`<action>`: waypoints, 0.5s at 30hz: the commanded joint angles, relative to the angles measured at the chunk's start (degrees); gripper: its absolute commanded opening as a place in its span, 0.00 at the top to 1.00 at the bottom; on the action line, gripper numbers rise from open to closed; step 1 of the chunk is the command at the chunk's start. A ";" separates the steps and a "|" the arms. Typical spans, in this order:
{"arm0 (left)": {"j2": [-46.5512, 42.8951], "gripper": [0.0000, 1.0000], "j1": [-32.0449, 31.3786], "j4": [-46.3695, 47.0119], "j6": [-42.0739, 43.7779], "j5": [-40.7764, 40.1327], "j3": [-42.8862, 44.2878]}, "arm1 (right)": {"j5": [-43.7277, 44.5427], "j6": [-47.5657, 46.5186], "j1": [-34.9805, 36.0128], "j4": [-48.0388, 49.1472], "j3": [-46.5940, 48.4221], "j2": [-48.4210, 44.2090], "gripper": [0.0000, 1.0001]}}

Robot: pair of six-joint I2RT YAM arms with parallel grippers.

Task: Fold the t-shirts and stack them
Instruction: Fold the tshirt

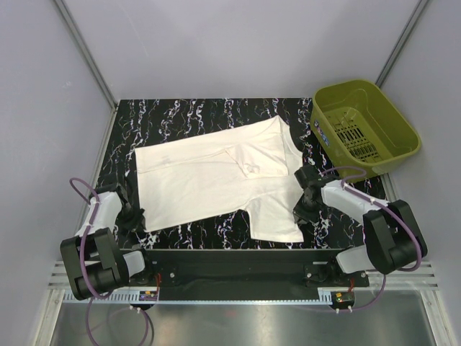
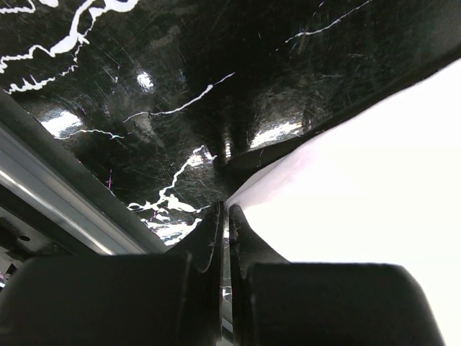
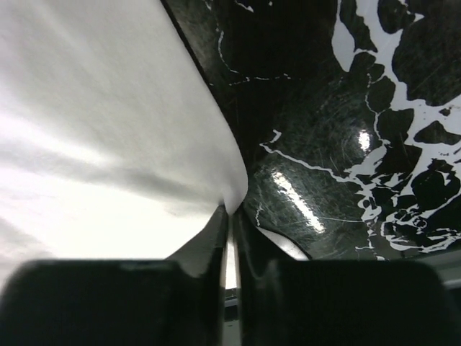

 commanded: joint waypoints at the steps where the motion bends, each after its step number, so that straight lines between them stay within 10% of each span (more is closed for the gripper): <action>1: -1.71 1.00 0.39 0.13 -0.12 -2.93 1.61 | 5.81 -0.51 -0.73 4.67 -2.35 -0.75 0.92; 15: -7.34 1.00 0.30 -7.78 -6.54 -8.38 2.48 | 6.86 -2.01 -3.01 -12.47 3.55 -13.78 1.00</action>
